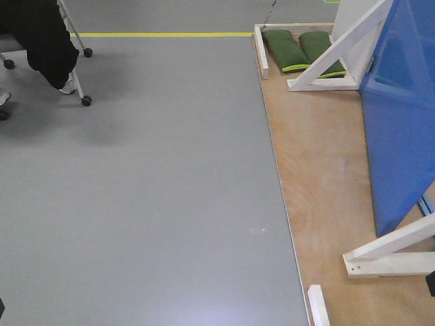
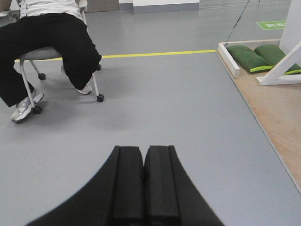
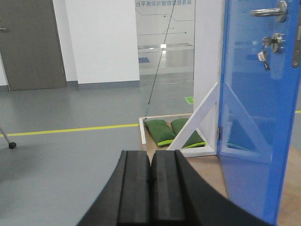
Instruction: Move to blue door and open it
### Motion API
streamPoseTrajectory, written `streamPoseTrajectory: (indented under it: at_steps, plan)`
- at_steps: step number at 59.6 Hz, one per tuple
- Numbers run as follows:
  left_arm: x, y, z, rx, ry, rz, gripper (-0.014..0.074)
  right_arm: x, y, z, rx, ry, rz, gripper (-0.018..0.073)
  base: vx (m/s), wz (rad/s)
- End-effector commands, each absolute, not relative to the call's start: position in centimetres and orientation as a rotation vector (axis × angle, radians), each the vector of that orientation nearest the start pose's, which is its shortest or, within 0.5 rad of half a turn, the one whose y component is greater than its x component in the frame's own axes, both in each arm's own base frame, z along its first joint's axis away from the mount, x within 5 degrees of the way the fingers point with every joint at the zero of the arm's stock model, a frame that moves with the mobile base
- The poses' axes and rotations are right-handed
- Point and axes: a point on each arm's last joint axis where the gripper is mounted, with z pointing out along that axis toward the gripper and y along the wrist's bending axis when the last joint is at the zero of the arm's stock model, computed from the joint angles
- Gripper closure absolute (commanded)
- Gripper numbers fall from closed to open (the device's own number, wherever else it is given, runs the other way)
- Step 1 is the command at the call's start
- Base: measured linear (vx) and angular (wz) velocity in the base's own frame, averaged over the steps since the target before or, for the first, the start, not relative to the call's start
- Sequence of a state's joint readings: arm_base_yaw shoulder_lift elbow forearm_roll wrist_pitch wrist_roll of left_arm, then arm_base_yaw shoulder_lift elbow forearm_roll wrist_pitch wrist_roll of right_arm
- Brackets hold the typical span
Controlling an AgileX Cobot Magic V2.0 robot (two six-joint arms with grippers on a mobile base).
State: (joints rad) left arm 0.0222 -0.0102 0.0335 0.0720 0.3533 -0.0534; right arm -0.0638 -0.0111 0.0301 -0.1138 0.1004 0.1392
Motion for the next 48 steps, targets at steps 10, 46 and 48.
streamPoseTrajectory:
  at_steps: [10,46,48]
  plan:
    - [5.29,0.26,19.01,-0.022,1.731,0.034,0.0526,5.63,-0.41,19.93,0.059,1.519,-0.052,0.0564,0.45,-0.01]
    - [5.29,0.26,19.01,-0.022,1.731,0.034,0.0526,5.63,-0.41,19.93,0.059,1.519,-0.052,0.0564,0.38,-0.02]
    - [5.29,0.26,19.01,-0.022,1.731,0.034,0.0526,5.63,-0.41,19.93,0.059,1.519,-0.052,0.0564,0.32,-0.03]
